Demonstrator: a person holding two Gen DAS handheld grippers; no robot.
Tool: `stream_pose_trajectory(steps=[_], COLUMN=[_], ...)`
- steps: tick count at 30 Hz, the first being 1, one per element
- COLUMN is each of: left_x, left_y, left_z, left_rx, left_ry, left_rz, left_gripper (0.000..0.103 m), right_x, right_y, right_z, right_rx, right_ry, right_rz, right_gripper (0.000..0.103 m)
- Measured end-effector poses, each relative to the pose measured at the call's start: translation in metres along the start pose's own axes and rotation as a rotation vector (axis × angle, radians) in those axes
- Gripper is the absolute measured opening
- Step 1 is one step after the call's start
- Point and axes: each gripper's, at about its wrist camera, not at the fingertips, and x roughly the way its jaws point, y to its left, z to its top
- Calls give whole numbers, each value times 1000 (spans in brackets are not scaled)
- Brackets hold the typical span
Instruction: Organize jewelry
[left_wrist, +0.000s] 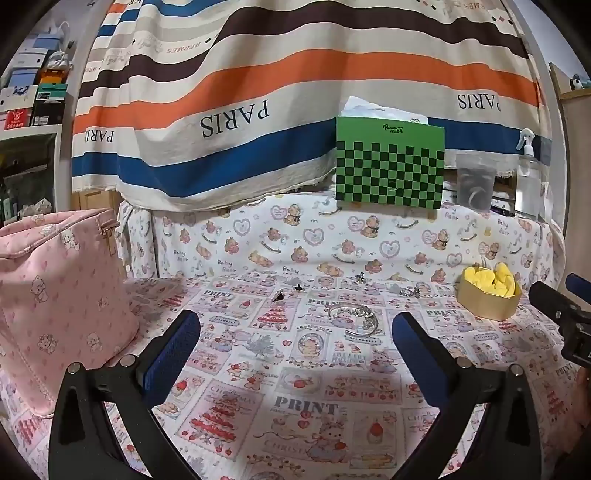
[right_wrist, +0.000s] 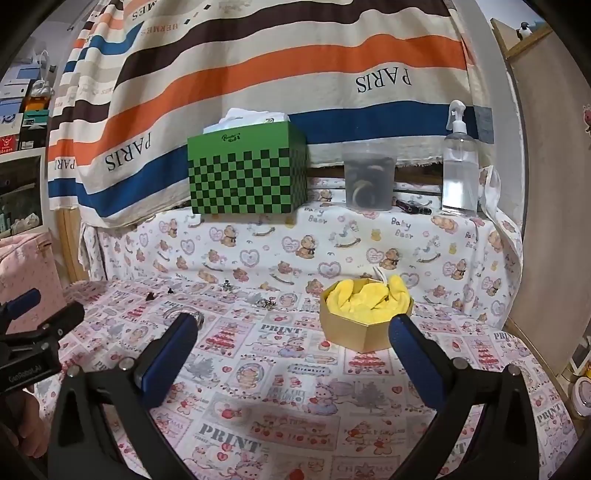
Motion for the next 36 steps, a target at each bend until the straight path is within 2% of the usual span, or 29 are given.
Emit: stream_pose_trajectory(steps=[14,24,30,31,32,33,35,36], left_x=[-3,-2,-2,-5,-6,-6,-3,-4], left_y=[-4,-3,-4,-3,-4,-5,-5,-5], left_z=[2,2,1,-1,-1,-1,0,0], left_rx=[14,9,-14,-54,-57,-56,-11,-18], left_ry=[6,27,2,-105,-105,-97,6,4], left_rz=[-17,-19,-49,-68,-65,-60,-38,-40], left_gripper=[103,103,103,103,103,103,103,103], right_x=[5,-3,-2,-2,-2,-2,-2,-2], right_y=[-6,-3,-1,-1,-1,-1,-1,-1], right_z=[0,0,0,0,0,0,0,-1], right_rx=[25,6,-5,-4,-5,-6,-7,-8], right_ry=[33,5,7,7,8,7,9,10], right_rz=[-4,-8,-6,-4,-4,-6,-4,-4], right_gripper=[103,103,103,103,103,103,103,103])
